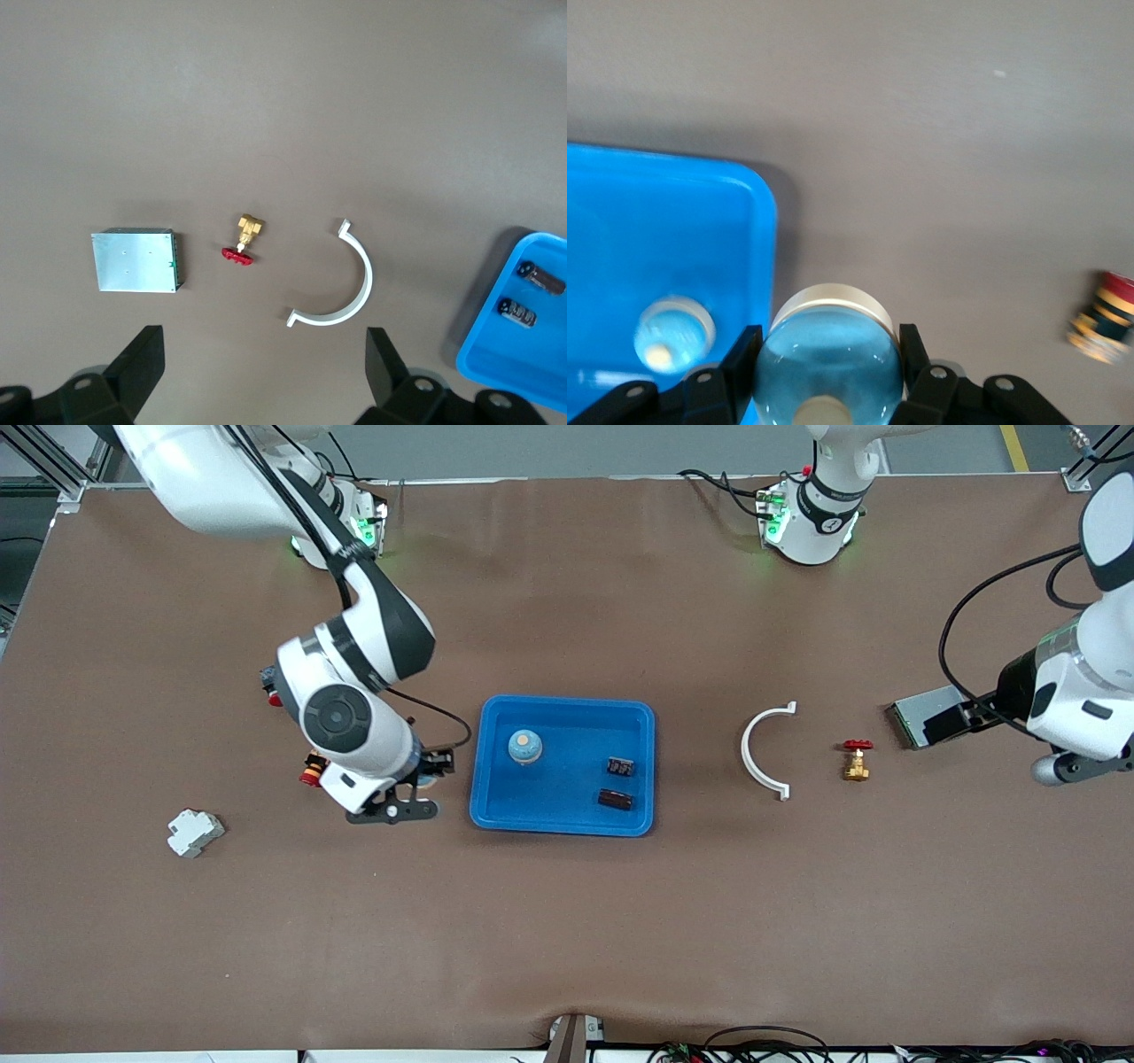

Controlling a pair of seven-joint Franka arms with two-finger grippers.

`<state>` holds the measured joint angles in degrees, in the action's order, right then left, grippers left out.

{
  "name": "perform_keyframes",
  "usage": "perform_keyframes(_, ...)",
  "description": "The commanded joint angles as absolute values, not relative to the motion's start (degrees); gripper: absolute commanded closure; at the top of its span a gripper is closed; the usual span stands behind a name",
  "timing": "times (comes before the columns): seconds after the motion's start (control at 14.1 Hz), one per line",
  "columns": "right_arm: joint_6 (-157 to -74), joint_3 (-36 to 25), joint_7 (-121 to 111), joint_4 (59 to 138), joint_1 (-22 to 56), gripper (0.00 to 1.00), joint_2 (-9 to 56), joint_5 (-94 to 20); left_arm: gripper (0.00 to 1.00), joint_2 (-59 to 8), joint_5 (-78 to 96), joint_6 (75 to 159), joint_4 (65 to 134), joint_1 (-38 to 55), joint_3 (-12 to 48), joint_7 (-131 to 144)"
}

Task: Place electrolytic capacitor and blue bell in tray
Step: 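Lower the second bell into the tray with the right gripper and release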

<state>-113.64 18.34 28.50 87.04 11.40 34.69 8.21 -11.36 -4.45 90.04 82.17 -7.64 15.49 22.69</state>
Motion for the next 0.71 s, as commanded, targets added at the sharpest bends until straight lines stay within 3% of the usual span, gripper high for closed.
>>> perform_keyframes(0.0,-117.4,17.9,32.7,83.5,14.0,0.95,39.2,7.8,0.0,-7.4,-3.4,89.9,85.7,-9.0,16.0,19.2)
perform_keyframes(0.64,-122.1,17.8,40.8,79.3,19.5,0.97,46.4,7.8,0.0,-3.9,-3.3,88.8,87.3,-11.6,16.0,13.3)
